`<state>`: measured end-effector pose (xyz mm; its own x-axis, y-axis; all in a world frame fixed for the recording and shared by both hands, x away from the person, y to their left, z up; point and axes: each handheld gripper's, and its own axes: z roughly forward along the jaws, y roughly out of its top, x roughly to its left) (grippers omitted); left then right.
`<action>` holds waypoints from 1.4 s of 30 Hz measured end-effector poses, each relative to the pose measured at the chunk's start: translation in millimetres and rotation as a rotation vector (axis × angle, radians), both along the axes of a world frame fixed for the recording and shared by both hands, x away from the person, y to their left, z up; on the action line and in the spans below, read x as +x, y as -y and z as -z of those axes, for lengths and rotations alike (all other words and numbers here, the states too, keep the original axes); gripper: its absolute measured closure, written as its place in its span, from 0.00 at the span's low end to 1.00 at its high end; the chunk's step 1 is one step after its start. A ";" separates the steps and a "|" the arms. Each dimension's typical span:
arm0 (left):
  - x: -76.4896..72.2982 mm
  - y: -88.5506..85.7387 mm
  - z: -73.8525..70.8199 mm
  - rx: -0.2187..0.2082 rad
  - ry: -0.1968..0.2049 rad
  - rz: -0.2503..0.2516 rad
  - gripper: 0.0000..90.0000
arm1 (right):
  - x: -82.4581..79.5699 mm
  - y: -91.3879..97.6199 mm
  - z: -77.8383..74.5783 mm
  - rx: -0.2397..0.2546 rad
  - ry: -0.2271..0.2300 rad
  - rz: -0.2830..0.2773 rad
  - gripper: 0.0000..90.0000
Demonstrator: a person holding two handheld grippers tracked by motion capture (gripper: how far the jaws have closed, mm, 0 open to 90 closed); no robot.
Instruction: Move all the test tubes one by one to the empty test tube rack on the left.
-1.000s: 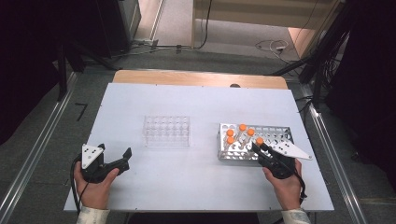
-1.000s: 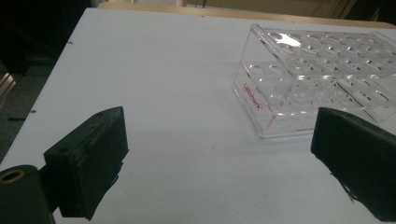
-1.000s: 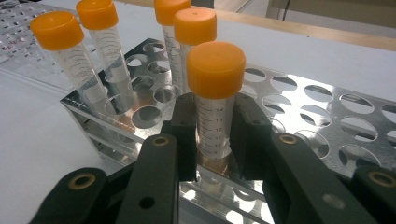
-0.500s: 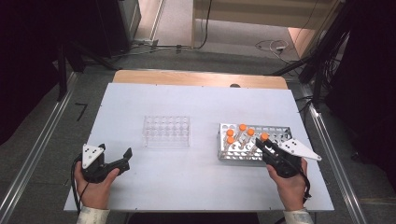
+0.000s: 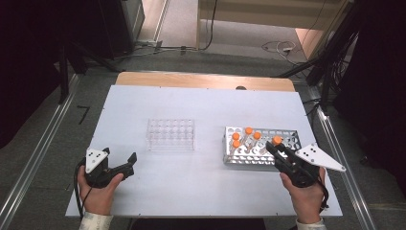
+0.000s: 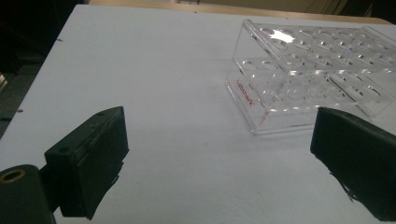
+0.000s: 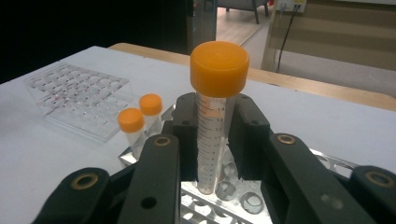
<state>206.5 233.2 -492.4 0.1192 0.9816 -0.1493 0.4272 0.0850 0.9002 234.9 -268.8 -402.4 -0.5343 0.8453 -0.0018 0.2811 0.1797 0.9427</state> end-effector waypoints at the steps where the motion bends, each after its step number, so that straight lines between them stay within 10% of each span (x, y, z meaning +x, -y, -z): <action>1: 0.1 0.4 0.1 0.000 -0.001 0.004 0.05 | 0.0 0.0 0.0 0.000 0.000 0.000 0.80; 21: 7.4 16.4 -3.8 -0.013 0.008 0.064 0.07 | -20.9 -61.6 18.6 -0.069 -0.050 -0.194 0.80; 42: 17.5 64.5 -24.0 -0.016 0.021 0.244 0.13 | 5.4 -122.2 42.6 -0.105 -0.112 -0.305 0.80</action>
<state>224.0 168.7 -468.4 0.3557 0.9209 -0.1592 0.4181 -0.0045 0.9084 240.3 -146.6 -445.0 -0.7646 0.6445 -0.0076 0.3001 0.3664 0.8807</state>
